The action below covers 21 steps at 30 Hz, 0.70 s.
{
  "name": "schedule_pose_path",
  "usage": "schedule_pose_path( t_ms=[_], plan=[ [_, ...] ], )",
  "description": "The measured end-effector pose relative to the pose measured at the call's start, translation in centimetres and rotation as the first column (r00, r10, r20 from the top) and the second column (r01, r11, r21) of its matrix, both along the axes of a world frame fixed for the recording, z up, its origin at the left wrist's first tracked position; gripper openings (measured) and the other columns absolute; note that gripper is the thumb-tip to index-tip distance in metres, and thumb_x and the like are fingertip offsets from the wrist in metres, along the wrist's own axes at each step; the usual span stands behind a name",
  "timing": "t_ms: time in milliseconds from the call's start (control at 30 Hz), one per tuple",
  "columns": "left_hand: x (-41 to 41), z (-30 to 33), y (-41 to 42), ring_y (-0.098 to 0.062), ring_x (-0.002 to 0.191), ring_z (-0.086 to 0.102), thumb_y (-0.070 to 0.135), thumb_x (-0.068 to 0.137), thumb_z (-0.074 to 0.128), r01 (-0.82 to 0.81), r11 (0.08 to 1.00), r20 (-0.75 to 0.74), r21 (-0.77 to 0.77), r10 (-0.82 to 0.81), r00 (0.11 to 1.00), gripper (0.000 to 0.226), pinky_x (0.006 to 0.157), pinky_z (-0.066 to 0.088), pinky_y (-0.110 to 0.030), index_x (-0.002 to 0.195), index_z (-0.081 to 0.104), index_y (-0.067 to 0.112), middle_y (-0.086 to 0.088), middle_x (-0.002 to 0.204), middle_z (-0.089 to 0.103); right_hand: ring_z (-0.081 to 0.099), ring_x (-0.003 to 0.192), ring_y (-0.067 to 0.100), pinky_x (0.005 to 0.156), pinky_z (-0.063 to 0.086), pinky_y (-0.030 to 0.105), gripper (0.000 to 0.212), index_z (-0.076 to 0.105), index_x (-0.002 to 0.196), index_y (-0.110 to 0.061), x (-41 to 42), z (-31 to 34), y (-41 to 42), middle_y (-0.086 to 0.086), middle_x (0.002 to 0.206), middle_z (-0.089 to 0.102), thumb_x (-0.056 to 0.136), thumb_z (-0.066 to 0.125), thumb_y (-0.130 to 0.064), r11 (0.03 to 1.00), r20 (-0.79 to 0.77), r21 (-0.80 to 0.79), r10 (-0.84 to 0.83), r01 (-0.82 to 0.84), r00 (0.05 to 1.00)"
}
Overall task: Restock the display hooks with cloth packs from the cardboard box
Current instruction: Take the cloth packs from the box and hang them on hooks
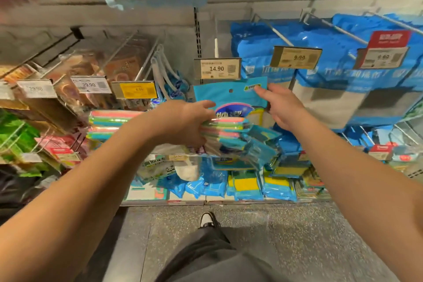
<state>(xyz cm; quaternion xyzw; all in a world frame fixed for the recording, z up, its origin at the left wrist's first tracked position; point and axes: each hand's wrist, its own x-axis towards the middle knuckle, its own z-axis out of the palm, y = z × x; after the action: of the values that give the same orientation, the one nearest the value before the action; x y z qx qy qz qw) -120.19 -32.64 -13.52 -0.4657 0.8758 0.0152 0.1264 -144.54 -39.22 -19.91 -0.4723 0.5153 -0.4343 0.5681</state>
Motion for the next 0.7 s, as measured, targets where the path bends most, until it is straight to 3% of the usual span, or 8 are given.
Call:
schedule_pose_path(
  t_ms=[100,167,267,333,433,533,633,700],
  plan=[
    [-0.2,0.9,-2.1,-0.031,0.1,0.065,0.038,0.085,0.066,-0.048,0.999,0.014,0.009,0.048,0.999,0.029,0.07,0.043,-0.032,0.101,0.043,0.032,0.007,0.169,-0.001,0.071,0.083,0.001,0.074,0.052,0.017,0.016,0.062,0.113,-0.01,1.1,0.3,-1.2,-0.006,0.093,0.074,0.102,0.05,-0.012,0.999,0.013,-0.018,0.034,-0.033,0.999],
    [-0.2,1.2,-2.8,-0.032,0.092,0.065,0.038,0.086,0.067,-0.058,0.998,-0.003,0.004,0.058,0.998,0.028,0.069,0.046,-0.034,0.104,0.047,0.031,0.005,0.169,-0.006,0.068,0.07,-0.005,0.065,0.05,0.012,0.017,0.057,0.116,-0.007,1.5,0.6,-1.8,-0.012,0.078,0.072,0.103,0.047,-0.01,0.998,-0.022,-0.04,0.04,-0.04,0.999],
    [-0.3,1.3,-2.2,-0.027,0.074,0.053,0.041,0.087,0.066,-0.04,0.999,0.0,-0.016,0.04,0.999,0.028,0.064,0.04,-0.032,0.097,0.041,0.033,0.005,0.169,-0.011,0.07,0.096,0.008,0.096,0.051,0.032,0.016,0.062,0.113,-0.012,1.7,0.7,-2.6,-0.006,0.097,0.076,0.1,0.053,-0.012,0.998,0.026,-0.036,0.049,-0.049,0.998],
    [-0.6,1.5,-1.5,-0.025,0.071,0.049,0.044,0.088,0.066,-0.026,0.999,-0.019,-0.027,0.025,1.0,0.03,0.064,0.04,-0.032,0.094,0.037,0.034,0.006,0.168,-0.016,0.069,0.104,0.015,0.103,0.049,0.04,0.02,0.063,0.115,-0.011,1.8,0.7,-2.8,0.002,0.109,0.074,0.097,0.057,-0.015,0.998,0.041,-0.033,0.061,-0.059,0.997],
    [-0.7,2.3,-1.4,-0.028,0.074,0.056,0.045,0.086,0.068,-0.028,0.998,-0.085,-0.048,0.023,0.996,0.03,0.067,0.045,-0.035,0.095,0.043,0.029,0.008,0.167,-0.019,0.067,0.078,-0.008,0.072,0.051,0.009,0.025,0.059,0.123,-0.003,1.7,1.6,-2.6,-0.003,0.102,0.068,0.102,0.05,-0.014,0.991,-0.104,-0.056,0.118,-0.124,0.988],
    [-0.6,2.9,-2.1,-0.034,0.081,0.064,0.043,0.085,0.069,-0.022,0.997,-0.117,-0.079,0.012,0.993,0.03,0.07,0.049,-0.039,0.099,0.051,0.024,0.009,0.167,-0.016,0.057,0.059,-0.021,0.055,0.038,0.001,0.023,0.06,0.121,-0.015,1.7,1.9,-3.4,-0.011,0.094,0.063,0.103,0.05,-0.025,0.983,-0.283,-0.113,0.108,-0.145,0.953],
    [-0.2,3.0,-2.6,-0.036,0.087,0.065,0.041,0.084,0.07,-0.039,0.996,-0.108,-0.083,0.03,0.994,0.029,0.075,0.051,-0.041,0.097,0.05,0.025,0.01,0.168,-0.014,0.06,0.074,-0.018,0.06,0.037,0.001,0.028,0.061,0.122,-0.022,1.7,1.8,-4.0,-0.008,0.11,0.066,0.102,0.05,-0.038,0.981,-0.395,-0.133,0.077,-0.14,0.916],
    [0.2,3.1,-2.9,-0.036,0.087,0.065,0.04,0.084,0.07,-0.043,0.995,-0.111,-0.085,0.033,0.993,0.028,0.076,0.051,-0.042,0.093,0.047,0.027,0.01,0.168,-0.015,0.057,0.103,-0.003,0.071,0.034,0.008,0.04,0.056,0.132,-0.021,1.9,2.1,-4.1,-0.007,0.128,0.058,0.102,0.047,-0.045,0.98,-0.482,-0.148,0.049,-0.137,0.875]
  ],
)
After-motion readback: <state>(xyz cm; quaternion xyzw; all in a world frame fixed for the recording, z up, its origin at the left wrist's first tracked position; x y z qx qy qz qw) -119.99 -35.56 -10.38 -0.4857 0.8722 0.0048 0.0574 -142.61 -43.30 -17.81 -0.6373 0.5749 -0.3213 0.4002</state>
